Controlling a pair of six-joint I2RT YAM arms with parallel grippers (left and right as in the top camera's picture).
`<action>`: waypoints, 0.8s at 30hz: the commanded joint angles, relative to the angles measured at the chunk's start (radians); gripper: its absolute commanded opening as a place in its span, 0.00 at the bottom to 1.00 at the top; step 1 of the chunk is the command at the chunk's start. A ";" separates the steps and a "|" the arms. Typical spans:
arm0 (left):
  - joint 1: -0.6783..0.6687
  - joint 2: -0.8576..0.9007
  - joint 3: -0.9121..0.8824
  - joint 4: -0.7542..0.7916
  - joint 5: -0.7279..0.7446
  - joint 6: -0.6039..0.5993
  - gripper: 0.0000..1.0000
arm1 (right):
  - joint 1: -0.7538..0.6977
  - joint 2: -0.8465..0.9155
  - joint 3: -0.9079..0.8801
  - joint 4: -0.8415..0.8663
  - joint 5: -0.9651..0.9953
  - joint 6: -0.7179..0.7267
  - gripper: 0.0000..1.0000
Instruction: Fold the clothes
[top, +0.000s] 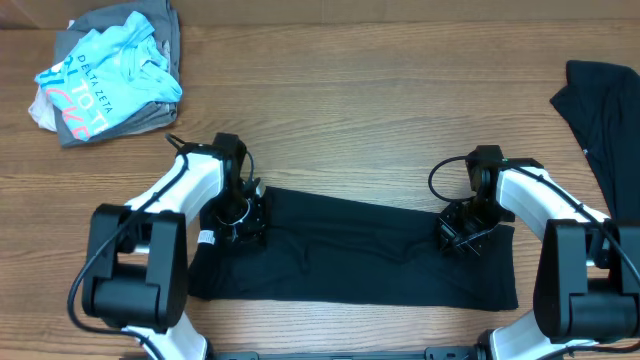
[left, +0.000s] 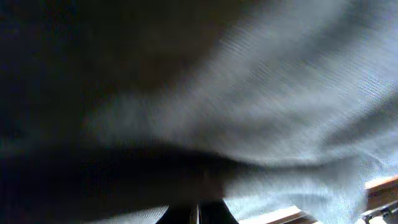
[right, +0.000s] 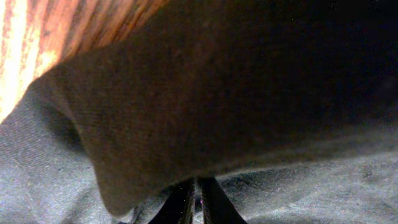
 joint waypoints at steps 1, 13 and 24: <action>0.025 0.070 -0.010 0.010 -0.013 -0.021 0.04 | -0.009 -0.005 -0.014 0.045 0.048 0.001 0.09; 0.248 0.119 -0.009 0.034 -0.163 -0.050 0.04 | -0.008 -0.005 -0.014 0.154 0.048 -0.001 0.10; 0.420 0.119 -0.003 0.061 -0.171 -0.032 0.04 | 0.001 -0.003 0.002 0.356 0.046 -0.060 0.23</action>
